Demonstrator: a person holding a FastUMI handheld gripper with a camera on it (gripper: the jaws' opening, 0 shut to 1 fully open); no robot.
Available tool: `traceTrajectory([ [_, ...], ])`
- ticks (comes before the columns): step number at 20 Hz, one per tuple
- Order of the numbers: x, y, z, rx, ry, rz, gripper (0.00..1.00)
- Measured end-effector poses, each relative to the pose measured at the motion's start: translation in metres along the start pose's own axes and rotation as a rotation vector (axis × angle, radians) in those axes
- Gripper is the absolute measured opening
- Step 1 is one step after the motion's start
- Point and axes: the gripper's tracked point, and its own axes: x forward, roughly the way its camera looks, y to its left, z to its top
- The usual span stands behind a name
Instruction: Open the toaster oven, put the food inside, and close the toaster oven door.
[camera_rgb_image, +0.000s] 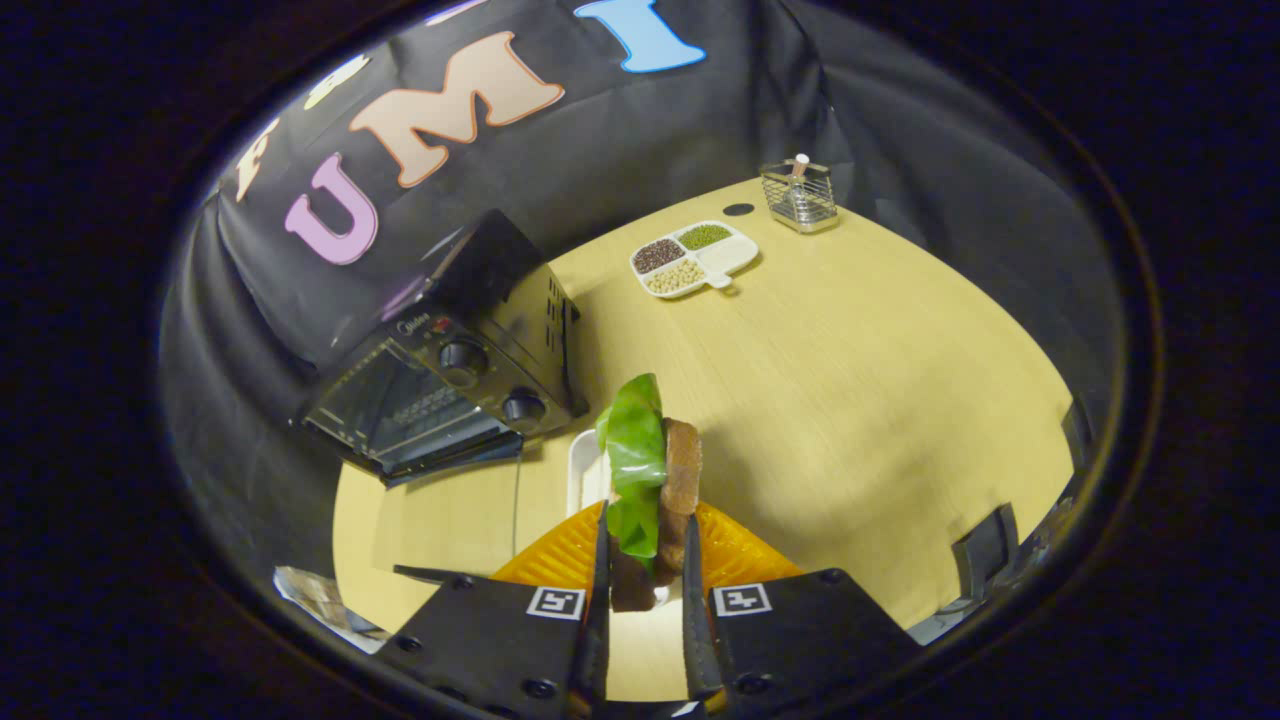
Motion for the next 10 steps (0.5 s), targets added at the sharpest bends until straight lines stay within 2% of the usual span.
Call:
traceTrajectory([
  [4, -0.018, 0.012, 0.024, -0.042, -0.066, -0.013, 0.32],
  [10, -0.033, 0.068, 0.039, 0.089, -0.051, 0.127, 0.32],
])
